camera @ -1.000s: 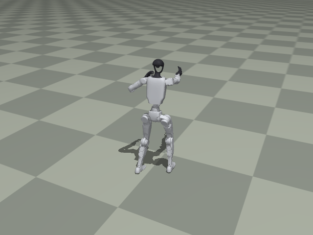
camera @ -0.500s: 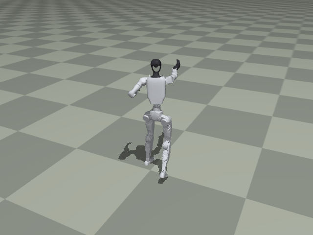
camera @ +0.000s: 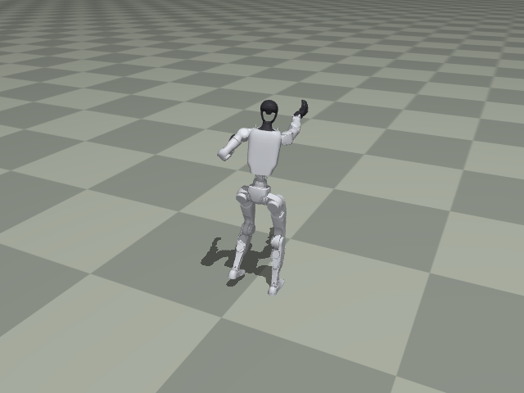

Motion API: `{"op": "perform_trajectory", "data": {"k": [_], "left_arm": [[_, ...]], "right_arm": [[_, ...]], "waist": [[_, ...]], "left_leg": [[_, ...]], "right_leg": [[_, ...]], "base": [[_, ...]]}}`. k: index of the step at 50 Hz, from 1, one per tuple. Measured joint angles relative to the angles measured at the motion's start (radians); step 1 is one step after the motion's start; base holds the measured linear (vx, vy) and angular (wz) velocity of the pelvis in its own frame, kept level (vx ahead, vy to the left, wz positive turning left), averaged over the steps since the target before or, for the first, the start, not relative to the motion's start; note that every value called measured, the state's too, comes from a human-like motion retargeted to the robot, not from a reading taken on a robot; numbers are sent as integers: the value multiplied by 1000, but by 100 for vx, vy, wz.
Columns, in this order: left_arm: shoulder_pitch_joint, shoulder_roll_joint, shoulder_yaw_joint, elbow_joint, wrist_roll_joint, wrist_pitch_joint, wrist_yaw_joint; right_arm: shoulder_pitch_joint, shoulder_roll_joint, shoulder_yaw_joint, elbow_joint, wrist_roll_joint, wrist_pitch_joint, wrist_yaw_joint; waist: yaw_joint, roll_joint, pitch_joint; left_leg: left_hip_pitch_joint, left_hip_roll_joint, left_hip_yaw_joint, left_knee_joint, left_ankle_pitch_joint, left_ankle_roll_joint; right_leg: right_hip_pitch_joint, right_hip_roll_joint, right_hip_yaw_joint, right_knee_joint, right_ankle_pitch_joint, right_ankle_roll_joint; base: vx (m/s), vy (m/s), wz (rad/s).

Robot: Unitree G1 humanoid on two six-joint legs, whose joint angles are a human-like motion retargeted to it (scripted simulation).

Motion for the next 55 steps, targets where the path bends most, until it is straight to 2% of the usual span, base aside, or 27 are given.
{"op": "perform_trajectory", "data": {"k": [3,6,8,10,13,16,18,20,24,27,29,30,32,34,36,39,42,45,47,49,51,52,55], "left_arm": [[104,8,12,30,-27,-13,-22],[124,32,-4,52,-30,-32,-27],[109,52,-14,59,-16,-41,-26],[60,88,-17,71,7,-34,-17],[-94,157,-25,94,36,2,24],[-268,171,-63,107,52,24,54],[-355,142,-99,102,49,21,55],[-408,100,-141,90,29,5,38],[-385,61,-227,35,-37,-19,-13],[-332,74,-277,15,-55,-14,-42],[-287,78,-281,22,-66,-9,-43],[-261,74,-274,29,-71,-7,-39],[-193,42,-232,51,-77,2,-30],[-115,-11,-179,67,-83,10,-23],[-42,-70,-133,71,-86,13,-23],[7,-120,-86,81,-84,4,-37],[6,-109,-64,92,-86,-17,-44],[-2,-74,-45,102,-93,-41,-49],[2,-45,-30,106,-95,-58,-48],[-2,-9,-18,117,-91,-70,-40],[-25,31,-12,136,-81,-69,-22],[-48,51,-13,150,-75,-66,-10],[-158,94,-44,194,-44,-47,32]], "right_arm": [[55,-18,-48,-4,35,-44,-10],[128,-20,-92,-7,50,-81,-14],[165,-10,-104,-9,47,-94,-4],[182,-1,-102,-21,40,-86,13],[164,-6,-94,-72,53,-56,28],[146,2,-110,-139,47,-33,45],[149,26,-125,-174,21,-24,58],[163,59,-135,-193,-14,-19,60],[193,97,-113,-171,-44,-11,34],[204,79,-81,-150,-51,1,23],[207,44,-70,-167,-56,4,20],[207,24,-68,-186,-60,3,19],[211,-1,-85,-242,-70,-8,24],[229,-7,-118,-296,-80,-18,29],[268,-3,-157,-330,-91,-24,32],[351,2,-209,-344,-102,-34,22],[396,16,-221,-306,-76,-51,17],[391,47,-212,-285,-47,-78,30],[372,69,-191,-308,-50,-102,34],[341,87,-165,-349,-71,-121,32],[302,102,-137,-399,-99,-126,25],[280,108,-124,-426,-113,-124,19],[235,121,-92,-503,-145,-114,3]], "waist": [[55,-29,-40],[85,-24,-87],[85,-4,-109],[74,-2,-114],[29,-44,-73],[-23,-49,-34],[-56,-35,-33],[-84,-13,-52],[-116,20,-99],[-119,17,-106],[-115,24,-101],[-111,35,-97],[-110,60,-74],[-125,61,-42],[-140,52,-22],[-115,33,-17],[-39,6,-16],[26,-13,-17],[50,-11,-24],[59,-9,-29],[47,-17,-23],[34,-27,-12],[-32,-59,41]], "left_leg": [[3,-4,12,-314,86,-22],[45,3,-16,-636,184,-75],[70,19,-40,-741,245,-92],[76,18,-57,-726,282,-70],[42,-24,-60,-499,156,4],[55,-23,-52,-351,19,20],[99,-5,-46,-368,6,1],[155,16,-43,-441,44,-30],[247,20,-69,-509,150,-84],[259,-23,-104,-373,194,-100],[209,-47,-122,-174,205,-96],[175,-52,-128,-60,204,-93],[110,-40,-124,148,153,-80],[62,-26,-96,281,81,-48],[25,2,-51,312,25,-4],[4,35,9,160,12,32],[31,10,-11,-165,85,10],[78,-23,-164,-518,148,-36],[95,-13,-295,-660,184,-62],[97,3,-373,-713,244,-76],[75,4,-371,-671,278,-68],[54,-4,-345,-620,271,-55],[-32,-35,-233,-385,149,-5]], "right_leg": [[96,-14,9,-118,82,41],[169,3,30,-159,185,57],[175,34,53,-65,219,49],[108,62,81,162,195,35],[-35,61,100,516,91,36],[-146,45,62,624,34,9],[-201,37,22,540,28,-9],[-227,38,-20,342,66,-10],[-163,27,-82,-217,254,37],[-98,-8,-97,-449,328,60],[-85,-17,-77,-429,369,28],[-92,-13,-64,-371,368,0],[-158,8,-50,-100,228,-37],[-199,1,-48,137,88,-29],[-182,-10,-47,227,23,-6],[-100,-4,-16,162,30,20],[-17,14,66,15,117,49],[41,41,170,-110,206,79],[61,73,243,-147,219,84],[62,109,316,-134,185,76],[39,135,377,-66,109,60],[20,142,402,-15,62,51],[-40,148,436,158,-68,18]], "base": [[88,4,-19],[89,11,-8],[86,14,-5],[80,10,1],[74,3,22],[71,-1,11],[70,-1,-14],[71,-2,-24],[79,-5,-12],[83,-10,16],[79,-10,20],[75,-8,2],[73,-7,-12],[72,-6,-8],[68,-3,-11],[59,2,-66],[49,8,-154],[42,15,-197],[36,21,-209],[30,26,-200],[21,30,-167],[14,31,-131],[10,32,-103]]}}
